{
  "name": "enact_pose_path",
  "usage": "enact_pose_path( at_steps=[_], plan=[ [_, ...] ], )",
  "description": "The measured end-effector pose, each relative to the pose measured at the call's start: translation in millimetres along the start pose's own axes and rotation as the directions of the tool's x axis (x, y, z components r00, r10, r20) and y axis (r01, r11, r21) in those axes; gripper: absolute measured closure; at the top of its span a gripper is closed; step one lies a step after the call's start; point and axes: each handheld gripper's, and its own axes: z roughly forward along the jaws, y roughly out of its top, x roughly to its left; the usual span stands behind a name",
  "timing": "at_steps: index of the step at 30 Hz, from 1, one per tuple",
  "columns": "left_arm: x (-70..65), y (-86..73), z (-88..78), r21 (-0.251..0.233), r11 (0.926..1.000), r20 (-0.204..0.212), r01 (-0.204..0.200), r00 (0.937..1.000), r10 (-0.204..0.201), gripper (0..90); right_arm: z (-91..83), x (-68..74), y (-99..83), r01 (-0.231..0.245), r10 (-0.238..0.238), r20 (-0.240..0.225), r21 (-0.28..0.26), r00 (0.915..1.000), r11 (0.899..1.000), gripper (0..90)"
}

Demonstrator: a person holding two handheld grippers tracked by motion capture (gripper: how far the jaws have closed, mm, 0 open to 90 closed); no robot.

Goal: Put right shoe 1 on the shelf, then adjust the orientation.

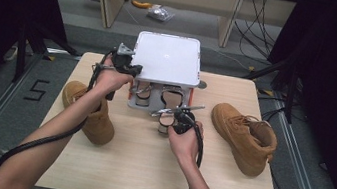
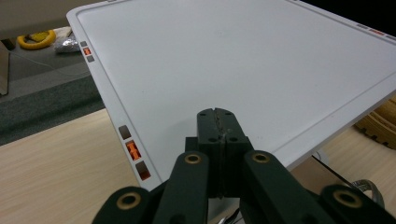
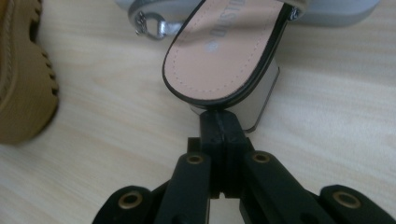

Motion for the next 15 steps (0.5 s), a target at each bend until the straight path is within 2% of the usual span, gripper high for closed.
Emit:
enact_pose_path(
  at_steps=[1, 7, 8, 9, 10, 12, 13, 15],
  plan=[
    [0.3, -0.2, 0.4, -0.004, 1.0000, 0.004, 0.001, 1.0000, -0.001, 89.7, 0.6, -0.8, 1.2, 0.009, -0.009, 0.001, -0.003, 1.0000, 1.000, 90.0],
    [0.2, -0.3, 0.4, -0.005, 1.0000, 0.004, 0.001, 1.0000, -0.001, 89.7, 1.5, -2.5, 5.3, -0.016, 0.016, -0.009, -0.043, 0.9998, 0.999, 90.0],
    [0.2, -0.2, 0.4, -0.005, 1.0000, 0.003, 0.001, 1.0000, -0.001, 89.7, 0.8, -4.0, 5.6, 0.004, -0.005, -0.028, -0.043, 0.9996, 0.999, 90.0],
    [0.0, 0.1, 0.1, 0.001, 1.0000, -0.001, -0.001, 1.0000, 0.001, 89.6, 0.8, -5.3, 6.1, 0.014, -0.014, -0.013, -0.052, 0.9998, 0.999, 90.0],
    [0.1, 0.0, 0.7, -0.005, 1.0000, 0.002, 0.000, 1.0000, 0.000, 89.7, 0.3, -4.0, 6.6, -0.002, 0.001, -0.014, -0.054, 0.9999, 0.999, 90.0],
    [0.3, 0.1, 0.9, -0.004, 1.0000, 0.005, 0.002, 1.0000, -0.002, 89.7, 1.1, -5.5, 7.7, 0.012, -0.012, -0.010, -0.070, 0.9999, 0.997, 90.0],
    [0.1, 0.1, 1.1, -0.005, 1.0000, 0.004, 0.001, 1.0000, 0.000, 89.7, 0.6, -4.1, 8.4, 0.004, -0.003, 0.022, -0.062, 0.9997, 0.998, 90.0],
    [-0.4, 0.1, 0.7, -0.002, 1.0000, -0.002, 0.000, 1.0000, 0.000, 89.7, 1.0, -6.8, 10.2, 0.006, -0.006, -0.004, -0.072, 1.0000, 0.997, 90.0]
  ],
)
